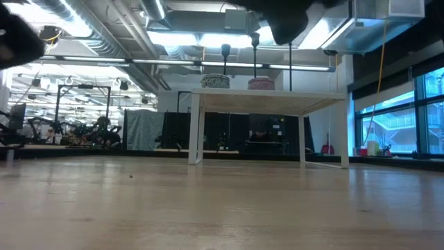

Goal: Pick & Place candle stick holders
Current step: Put the red scented candle on the shelf aligned with the other scented candle

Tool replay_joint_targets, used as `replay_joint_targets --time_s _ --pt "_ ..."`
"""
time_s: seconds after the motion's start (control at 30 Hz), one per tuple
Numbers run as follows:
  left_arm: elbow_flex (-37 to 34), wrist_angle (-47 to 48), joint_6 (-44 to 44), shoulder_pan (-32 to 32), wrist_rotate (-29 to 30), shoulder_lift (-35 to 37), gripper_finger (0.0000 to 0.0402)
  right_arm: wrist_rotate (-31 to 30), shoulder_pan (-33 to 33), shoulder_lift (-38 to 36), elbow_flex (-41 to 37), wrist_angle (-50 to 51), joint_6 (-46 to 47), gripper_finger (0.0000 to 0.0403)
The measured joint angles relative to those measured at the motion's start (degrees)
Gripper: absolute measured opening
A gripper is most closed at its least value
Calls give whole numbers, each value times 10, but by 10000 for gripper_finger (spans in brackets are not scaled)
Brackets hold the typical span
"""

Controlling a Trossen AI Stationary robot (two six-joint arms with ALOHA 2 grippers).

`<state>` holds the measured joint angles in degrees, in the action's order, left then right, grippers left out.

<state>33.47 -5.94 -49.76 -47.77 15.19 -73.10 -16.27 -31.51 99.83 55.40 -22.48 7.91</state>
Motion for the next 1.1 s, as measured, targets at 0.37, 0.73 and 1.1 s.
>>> replay_joint_targets --time_s 0.37,0.73,1.1 --pt "161 147 -61 -34 60 -139 136 44 15 0 0 19 -24 149" --pt "428 352 -155 -130 222 -300 97 80 -25 0 0 21 -3 149" --pt "545 419 -271 -196 384 -433 92 9 -117 0 0 11 70 149"
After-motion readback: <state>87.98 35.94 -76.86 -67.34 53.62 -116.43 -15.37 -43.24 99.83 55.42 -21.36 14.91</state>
